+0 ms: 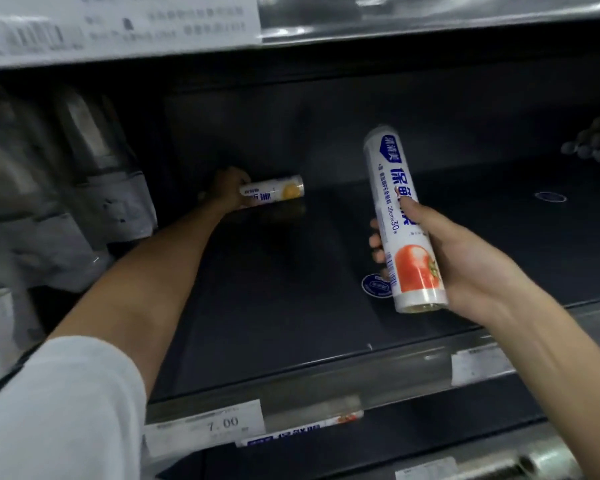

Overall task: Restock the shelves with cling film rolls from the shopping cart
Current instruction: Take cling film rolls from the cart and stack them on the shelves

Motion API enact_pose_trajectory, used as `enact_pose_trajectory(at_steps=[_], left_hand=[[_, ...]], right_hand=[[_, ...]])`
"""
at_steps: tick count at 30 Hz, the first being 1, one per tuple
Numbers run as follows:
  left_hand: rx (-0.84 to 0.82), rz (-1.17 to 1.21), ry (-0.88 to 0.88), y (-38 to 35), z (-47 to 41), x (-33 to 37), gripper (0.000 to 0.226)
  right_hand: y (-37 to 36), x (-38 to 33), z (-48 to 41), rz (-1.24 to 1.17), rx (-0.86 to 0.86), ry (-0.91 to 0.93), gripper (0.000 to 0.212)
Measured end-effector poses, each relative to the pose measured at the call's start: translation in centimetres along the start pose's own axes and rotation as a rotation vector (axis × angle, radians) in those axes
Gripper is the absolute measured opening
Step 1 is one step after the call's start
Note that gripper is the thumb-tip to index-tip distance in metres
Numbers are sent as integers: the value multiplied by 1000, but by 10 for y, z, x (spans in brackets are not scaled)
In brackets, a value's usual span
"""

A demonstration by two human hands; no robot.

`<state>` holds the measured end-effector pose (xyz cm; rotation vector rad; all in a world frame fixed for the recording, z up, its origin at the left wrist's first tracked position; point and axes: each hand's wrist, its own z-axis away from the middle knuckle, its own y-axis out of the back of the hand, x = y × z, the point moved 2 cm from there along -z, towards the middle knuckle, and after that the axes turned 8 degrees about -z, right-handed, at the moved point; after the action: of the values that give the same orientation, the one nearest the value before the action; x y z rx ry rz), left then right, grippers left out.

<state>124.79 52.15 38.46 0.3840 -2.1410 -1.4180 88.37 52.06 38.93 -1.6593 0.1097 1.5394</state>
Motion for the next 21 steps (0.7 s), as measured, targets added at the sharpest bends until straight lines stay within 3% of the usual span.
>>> enact_pose_trajectory(at_steps=[3,10,21], left_hand=[[57,-20,15,-6,-1,1,40],[116,-26,43,-14,-5,-2,53],[150,-37,25,-21,-11,6,44]], right_hand=[[0,0,2,6,2,16,43],[3,4,4,-7,22,26,44],[8,7,11,-28,18,27,48]])
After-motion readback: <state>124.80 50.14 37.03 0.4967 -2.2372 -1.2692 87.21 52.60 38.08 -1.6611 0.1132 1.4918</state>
